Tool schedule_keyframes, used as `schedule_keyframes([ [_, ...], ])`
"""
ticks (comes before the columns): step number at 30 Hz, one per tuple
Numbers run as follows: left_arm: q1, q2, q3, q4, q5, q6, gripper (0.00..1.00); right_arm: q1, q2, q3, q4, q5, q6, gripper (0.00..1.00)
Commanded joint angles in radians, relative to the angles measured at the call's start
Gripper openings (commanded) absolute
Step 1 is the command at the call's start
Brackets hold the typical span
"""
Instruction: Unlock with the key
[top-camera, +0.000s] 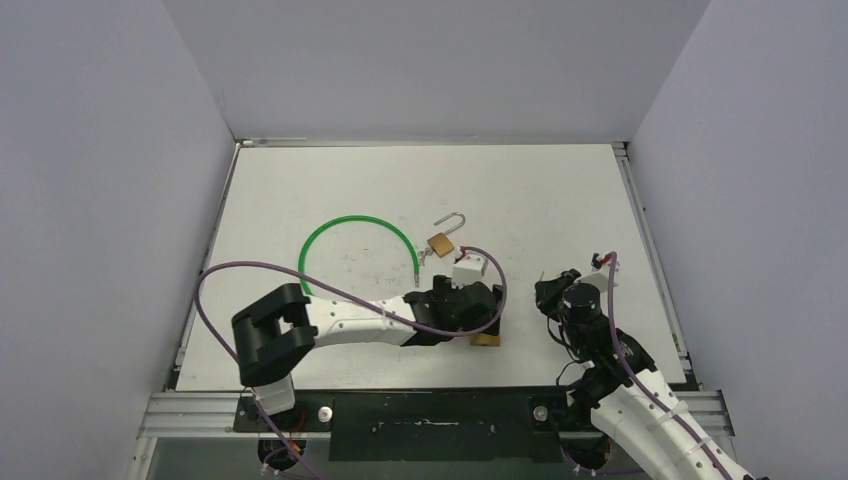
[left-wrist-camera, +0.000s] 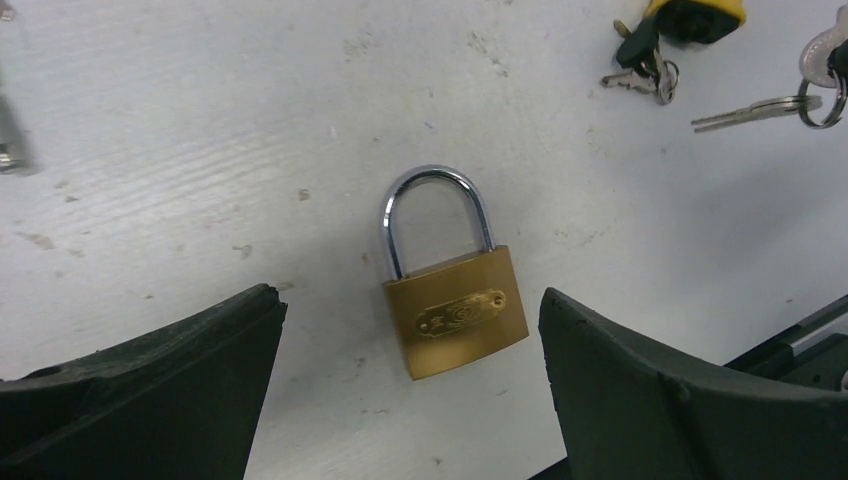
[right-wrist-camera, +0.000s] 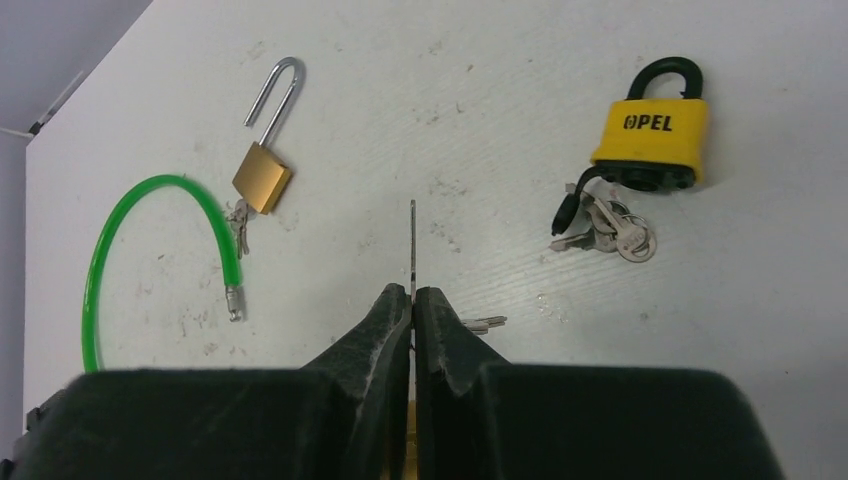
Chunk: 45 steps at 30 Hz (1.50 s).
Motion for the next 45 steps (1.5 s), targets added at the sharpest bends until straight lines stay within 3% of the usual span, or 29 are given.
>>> schedule_keyframes([
  [1, -0.034, 0.133, 0.166, -0.120, -0.011, -0.021, 0.97, -0.008, -0.041, 0.009, -0.072, 0.079, 0.045, 0.00],
  [13, -0.068, 0.303, 0.270, -0.214, 0.003, -0.107, 0.97, -0.011, -0.089, 0.006, -0.097, 0.061, 0.038, 0.00],
  [20, -0.081, 0.377, 0.347, -0.386, -0.069, -0.129, 0.87, -0.011, -0.091, 0.036, -0.128, 0.082, 0.033, 0.00],
  [24, -0.086, 0.396, 0.346, -0.500, -0.156, -0.133, 0.73, -0.011, -0.096, 0.046, -0.135, 0.084, 0.037, 0.00],
  [28, -0.089, 0.390, 0.325, -0.568, -0.220, -0.135, 0.49, -0.011, -0.101, 0.045, -0.136, 0.076, 0.050, 0.00],
  [30, -0.072, 0.367, 0.297, -0.574, -0.233, -0.125, 0.45, -0.011, -0.102, 0.041, -0.137, 0.068, 0.053, 0.00],
  [35, -0.001, 0.260, 0.172, -0.524, -0.222, -0.129, 0.48, -0.011, -0.102, 0.029, -0.120, 0.037, 0.054, 0.00],
  [39, 0.033, 0.198, 0.085, -0.442, -0.166, -0.137, 0.64, -0.011, -0.088, 0.012, -0.096, -0.002, 0.061, 0.00],
  [45, 0.038, 0.222, 0.042, -0.413, -0.102, -0.176, 0.87, -0.011, -0.089, 0.007, -0.094, -0.013, 0.065, 0.00],
])
